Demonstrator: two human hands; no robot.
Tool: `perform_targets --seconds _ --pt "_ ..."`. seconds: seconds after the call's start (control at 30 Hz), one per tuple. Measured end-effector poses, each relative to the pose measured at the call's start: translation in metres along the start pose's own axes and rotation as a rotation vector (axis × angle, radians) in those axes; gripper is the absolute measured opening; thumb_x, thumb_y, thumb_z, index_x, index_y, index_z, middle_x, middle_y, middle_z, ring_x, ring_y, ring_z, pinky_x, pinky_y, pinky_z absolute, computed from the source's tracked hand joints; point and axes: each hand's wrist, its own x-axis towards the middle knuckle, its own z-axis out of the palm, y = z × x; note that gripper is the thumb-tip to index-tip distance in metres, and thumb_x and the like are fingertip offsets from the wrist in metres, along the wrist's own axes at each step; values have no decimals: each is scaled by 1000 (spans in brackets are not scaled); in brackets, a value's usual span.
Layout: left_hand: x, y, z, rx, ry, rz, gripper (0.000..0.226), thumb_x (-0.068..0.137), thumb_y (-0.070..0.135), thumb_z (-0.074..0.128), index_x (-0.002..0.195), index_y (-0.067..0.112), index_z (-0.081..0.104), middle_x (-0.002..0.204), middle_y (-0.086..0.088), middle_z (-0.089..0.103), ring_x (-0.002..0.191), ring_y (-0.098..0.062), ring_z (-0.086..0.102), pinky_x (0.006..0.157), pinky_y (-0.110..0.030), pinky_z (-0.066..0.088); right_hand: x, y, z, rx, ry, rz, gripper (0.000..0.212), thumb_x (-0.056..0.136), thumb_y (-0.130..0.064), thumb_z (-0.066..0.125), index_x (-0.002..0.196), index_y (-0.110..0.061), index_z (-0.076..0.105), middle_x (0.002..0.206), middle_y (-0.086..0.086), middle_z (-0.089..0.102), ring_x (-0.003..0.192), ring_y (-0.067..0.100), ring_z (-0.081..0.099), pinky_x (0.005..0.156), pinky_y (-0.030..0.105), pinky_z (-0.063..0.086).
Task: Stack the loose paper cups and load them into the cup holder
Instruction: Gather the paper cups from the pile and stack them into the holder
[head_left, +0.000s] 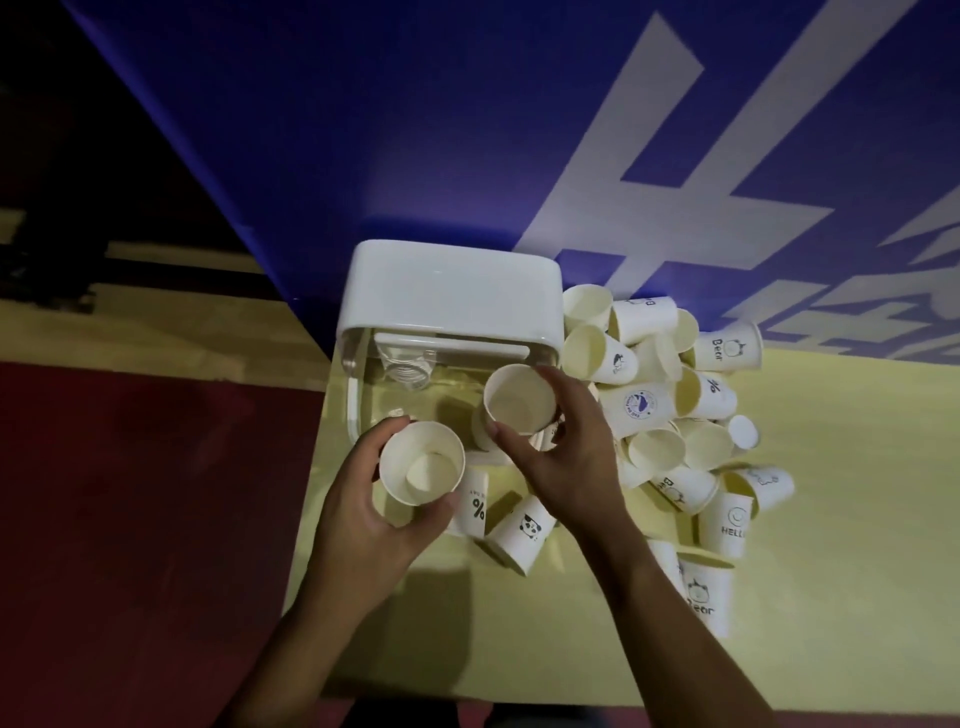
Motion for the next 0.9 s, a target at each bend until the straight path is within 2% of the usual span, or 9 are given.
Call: perform_targets --seconds 0.1,0.23,0.33,0.43,0.6,0.67,0.77,0.83,0.9 --pt "1 -4 -3 16 -15 3 73 73 24 90 137 29 55 135 19 59 126 -7 56 100 -26 46 7 3 6 -43 -5 -9 70 77 -37 90 137 -22 56 125 -12 60 111 -8 52 89 5 40" --pt "5 -5 -5 10 -22 15 72 74 21 90 137 29 55 134 18 60 125 -8 56 98 -18 45 7 14 14 -89 -65 4 71 76 -43 88 137 -27 55 131 -12 60 118 9 57 95 25 49" --pt "9 -5 -4 0 -36 27 71 73 26 89 135 30 55 132 17 61 123 -9 57 95 -15 45 6 27 23 -158 -83 13 75 75 -51 86 139 -25 56 135 -9 60 123 14 52 101 31 45" --pt "13 -4 -1 0 -38 24 73 72 40 89 135 33 54 132 16 60 123 -11 56 95 -22 46 4 37 31 -160 -82 70 78 74 -54 85 141 -28 54 138 -8 58 125 15 49 103 39 46" --pt "26 2 6 30 -10 65 77 68 57 84 135 34 53 133 17 56 123 -11 56 92 -21 46 4 39 30 -122 -104 112 79 75 -52 86 143 -31 52 141 -15 55 127 8 45 104 27 40" --pt "33 10 11 51 -14 83 80 67 56 88 135 34 53 134 17 55 124 -9 55 92 -21 48 0 34 24 -63 -90 108 65 86 -46 80 143 -31 54 139 -22 53 129 1 46 104 16 37" --pt "44 21 23 104 -70 133 80 68 49 88 138 33 51 137 17 54 127 -6 53 96 -23 48 -10 20 11 112 52 186 27 102 -34 62 129 -37 64 125 -25 64 119 0 60 91 16 47" --pt "50 25 34 152 -117 187 81 71 47 88 140 28 50 139 15 55 129 -7 52 100 -23 47 -15 9 1 242 99 231 22 106 -27 56 122 -38 68 121 -21 71 115 1 64 87 13 49" --pt "54 27 45 174 -142 212 81 73 43 89 141 27 50 140 15 56 130 -3 50 103 -16 43 -17 -2 -8 339 94 213 26 107 -22 53 121 -38 69 122 -16 72 117 6 65 91 16 51"
